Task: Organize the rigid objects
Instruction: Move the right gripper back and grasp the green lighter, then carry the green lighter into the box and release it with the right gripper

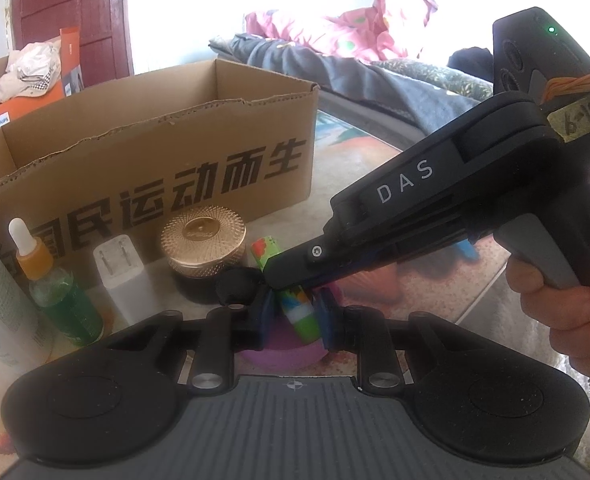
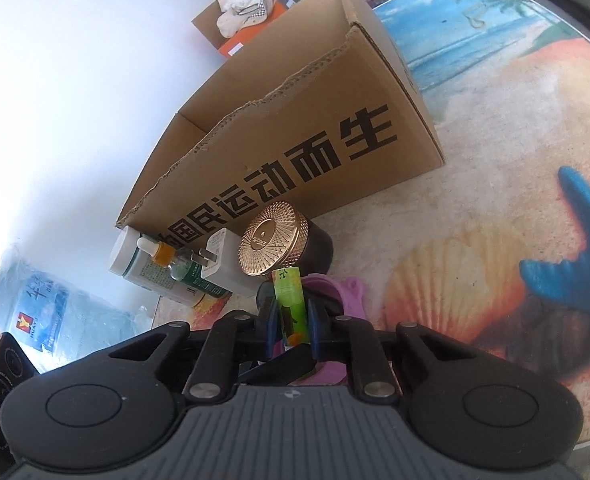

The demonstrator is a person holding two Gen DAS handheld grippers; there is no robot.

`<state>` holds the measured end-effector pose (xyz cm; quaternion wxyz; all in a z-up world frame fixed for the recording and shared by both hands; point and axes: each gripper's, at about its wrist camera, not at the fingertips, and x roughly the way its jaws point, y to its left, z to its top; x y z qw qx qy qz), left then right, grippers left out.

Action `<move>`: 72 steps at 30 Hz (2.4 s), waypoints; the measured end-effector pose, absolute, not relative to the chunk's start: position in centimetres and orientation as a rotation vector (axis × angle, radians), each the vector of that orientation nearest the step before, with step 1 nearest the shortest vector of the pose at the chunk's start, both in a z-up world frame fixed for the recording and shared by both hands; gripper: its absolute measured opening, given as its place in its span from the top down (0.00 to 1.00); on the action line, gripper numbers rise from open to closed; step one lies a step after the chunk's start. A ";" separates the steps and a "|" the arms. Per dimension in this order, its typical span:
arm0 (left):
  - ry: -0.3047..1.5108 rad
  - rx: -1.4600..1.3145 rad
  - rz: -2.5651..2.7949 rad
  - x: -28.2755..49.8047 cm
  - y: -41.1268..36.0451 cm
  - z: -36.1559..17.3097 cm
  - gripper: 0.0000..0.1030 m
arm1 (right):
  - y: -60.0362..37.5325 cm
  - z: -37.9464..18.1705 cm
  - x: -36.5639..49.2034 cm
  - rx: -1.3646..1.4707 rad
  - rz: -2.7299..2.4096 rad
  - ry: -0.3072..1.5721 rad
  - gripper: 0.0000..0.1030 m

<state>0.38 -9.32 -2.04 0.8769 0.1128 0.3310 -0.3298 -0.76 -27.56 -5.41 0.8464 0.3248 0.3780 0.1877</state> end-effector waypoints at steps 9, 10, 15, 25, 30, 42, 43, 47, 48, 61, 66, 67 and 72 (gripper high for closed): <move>0.687 0.260 -0.653 0.3 -9.6 -1.8 0.82 | -27.1 -5.0 -1.3 0.667 0.395 0.779 0.84; 0.684 0.257 -0.651 0.3 -9.5 -1.7 0.83 | -27.0 -4.9 -1.4 0.664 0.395 0.775 0.84; 0.653 0.242 -0.645 -0.1 -8.9 -0.4 0.83 | -26.8 -3.6 -2.1 0.640 0.407 0.741 0.84; 0.561 0.165 -0.560 0.8 -6.4 7.6 0.83 | -25.5 5.0 -1.0 0.548 0.538 0.598 0.84; 0.561 0.125 -0.509 4.0 -4.9 10.9 0.83 | -24.3 8.7 2.8 0.515 0.616 0.576 0.84; 0.811 0.173 -0.424 14.7 -3.8 7.9 0.83 | -22.3 5.3 17.7 0.635 0.664 0.922 0.84; 0.840 0.167 -0.425 15.3 -3.7 7.4 0.83 | -22.0 4.6 18.7 0.628 0.663 0.961 0.84; 0.943 0.175 -0.427 17.3 -2.9 5.5 0.82 | -21.0 1.9 21.2 0.628 0.658 1.074 0.84; 0.968 0.177 -0.424 17.8 -2.7 5.3 0.82 | -20.7 1.4 21.8 0.628 0.658 1.101 0.84; 0.909 0.175 -0.393 16.1 0.0 5.1 0.70 | -14.7 -1.6 27.0 0.358 0.615 1.362 0.82; 0.794 0.181 -0.354 13.8 0.9 6.0 0.47 | -12.7 -2.4 28.1 0.328 0.612 1.382 0.82; 0.767 0.171 -0.347 13.2 1.2 6.3 0.44 | -12.5 -2.4 28.2 0.337 0.612 1.380 0.81; 0.676 0.071 -0.346 11.0 3.1 7.8 0.30 | -13.2 -1.4 27.6 0.422 0.642 1.328 0.74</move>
